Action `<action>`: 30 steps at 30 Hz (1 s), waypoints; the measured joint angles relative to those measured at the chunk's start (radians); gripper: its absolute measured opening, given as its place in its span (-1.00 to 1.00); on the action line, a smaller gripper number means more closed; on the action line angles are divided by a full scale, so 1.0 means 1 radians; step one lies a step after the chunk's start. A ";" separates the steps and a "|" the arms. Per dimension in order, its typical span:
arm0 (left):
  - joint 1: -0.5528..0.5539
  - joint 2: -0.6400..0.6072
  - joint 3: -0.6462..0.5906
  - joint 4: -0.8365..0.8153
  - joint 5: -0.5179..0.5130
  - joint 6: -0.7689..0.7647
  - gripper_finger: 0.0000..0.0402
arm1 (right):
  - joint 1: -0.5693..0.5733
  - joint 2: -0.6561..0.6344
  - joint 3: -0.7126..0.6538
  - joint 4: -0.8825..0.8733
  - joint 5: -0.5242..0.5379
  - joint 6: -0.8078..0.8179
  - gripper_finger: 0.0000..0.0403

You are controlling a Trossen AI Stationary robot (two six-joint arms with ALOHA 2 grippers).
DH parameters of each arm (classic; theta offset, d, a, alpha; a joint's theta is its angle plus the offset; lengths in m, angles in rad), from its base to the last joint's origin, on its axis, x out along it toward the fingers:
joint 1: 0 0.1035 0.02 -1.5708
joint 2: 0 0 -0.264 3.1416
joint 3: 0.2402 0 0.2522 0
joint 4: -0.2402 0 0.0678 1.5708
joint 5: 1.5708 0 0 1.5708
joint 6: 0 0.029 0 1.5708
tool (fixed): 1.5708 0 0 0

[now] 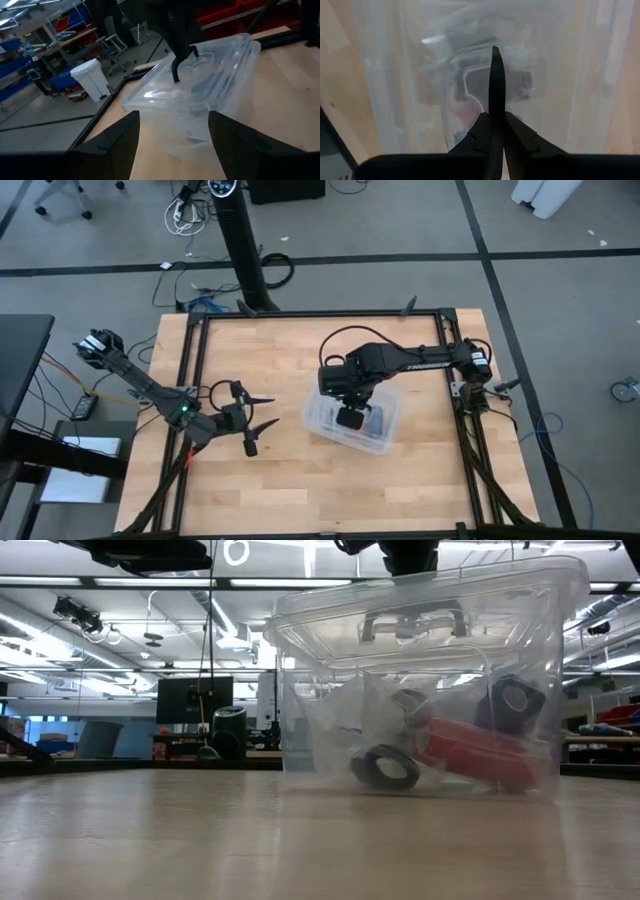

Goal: Roll bandage
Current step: Close the transparent bin with the transparent bin lid

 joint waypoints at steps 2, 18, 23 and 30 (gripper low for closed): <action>0.000 0.000 0.000 0.001 0.000 -0.007 0.20 | 0.000 0.000 0.000 0.033 -0.009 -0.020 -0.83; 0.011 0.007 0.000 0.067 0.062 -0.017 0.20 | 0.042 -0.022 0.000 0.128 0.046 -0.064 0.14; 0.093 0.068 0.001 0.197 0.154 0.010 0.09 | 0.098 -0.055 0.000 0.031 0.272 -0.071 -0.24; 0.203 0.163 0.005 0.238 0.336 -0.039 -0.27 | 0.199 -0.094 -0.019 0.040 0.333 -0.011 -0.93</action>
